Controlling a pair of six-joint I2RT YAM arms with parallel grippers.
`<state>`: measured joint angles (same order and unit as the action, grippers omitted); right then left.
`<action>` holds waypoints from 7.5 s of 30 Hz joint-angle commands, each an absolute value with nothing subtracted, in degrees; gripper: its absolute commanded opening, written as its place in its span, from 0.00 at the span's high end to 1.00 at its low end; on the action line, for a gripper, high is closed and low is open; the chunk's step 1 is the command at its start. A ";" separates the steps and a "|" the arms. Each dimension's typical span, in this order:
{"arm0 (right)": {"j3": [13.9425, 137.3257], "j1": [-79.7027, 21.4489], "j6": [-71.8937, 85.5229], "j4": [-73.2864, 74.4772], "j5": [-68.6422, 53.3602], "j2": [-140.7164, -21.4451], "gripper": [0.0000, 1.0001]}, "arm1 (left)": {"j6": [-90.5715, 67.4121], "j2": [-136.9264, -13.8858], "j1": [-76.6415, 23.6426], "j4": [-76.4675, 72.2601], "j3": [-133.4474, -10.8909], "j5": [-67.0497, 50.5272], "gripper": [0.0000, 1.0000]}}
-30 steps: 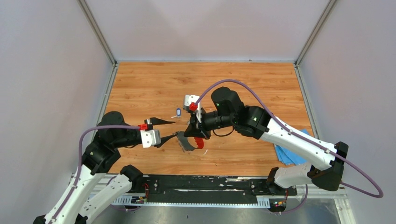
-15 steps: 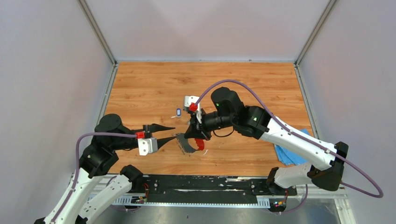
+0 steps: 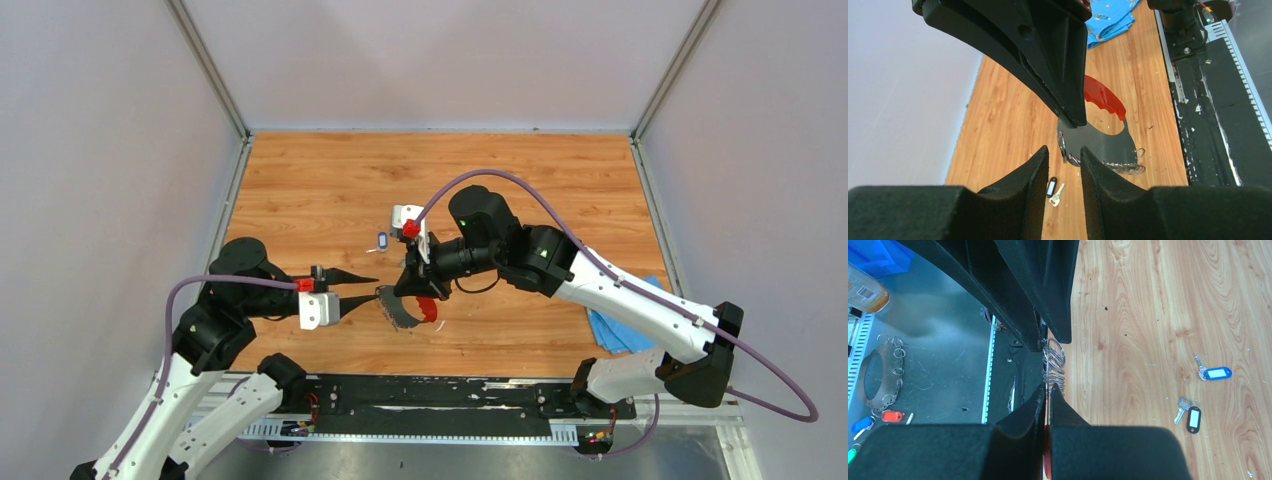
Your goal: Put the keys on the keyring
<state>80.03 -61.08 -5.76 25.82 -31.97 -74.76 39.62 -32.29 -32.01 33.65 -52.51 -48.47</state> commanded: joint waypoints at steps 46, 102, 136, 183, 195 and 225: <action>86.53 -61.70 -4.38 34.21 -37.94 -79.66 1.00 | 58.39 -28.45 -32.31 40.09 -51.56 -47.83 0.66; 90.90 -61.70 -4.31 37.79 -41.57 -84.20 1.00 | 63.95 -26.20 -32.22 44.38 -49.87 -52.98 0.90; 89.57 -61.61 -4.40 38.41 -41.70 -82.38 1.00 | 67.22 -24.14 -32.26 45.26 -51.00 -51.80 1.00; 94.06 -61.69 -3.18 38.10 -51.56 -88.06 1.00 | 67.00 -22.72 -32.28 45.31 -49.25 -56.15 0.60; 93.27 -61.69 -1.67 37.10 -52.20 -87.46 1.00 | 67.95 -20.11 -32.26 45.25 -46.61 -54.50 0.48; 92.11 -61.70 -0.88 35.86 -50.80 -87.71 1.00 | 65.43 -17.97 -32.25 45.26 -48.44 -54.48 0.90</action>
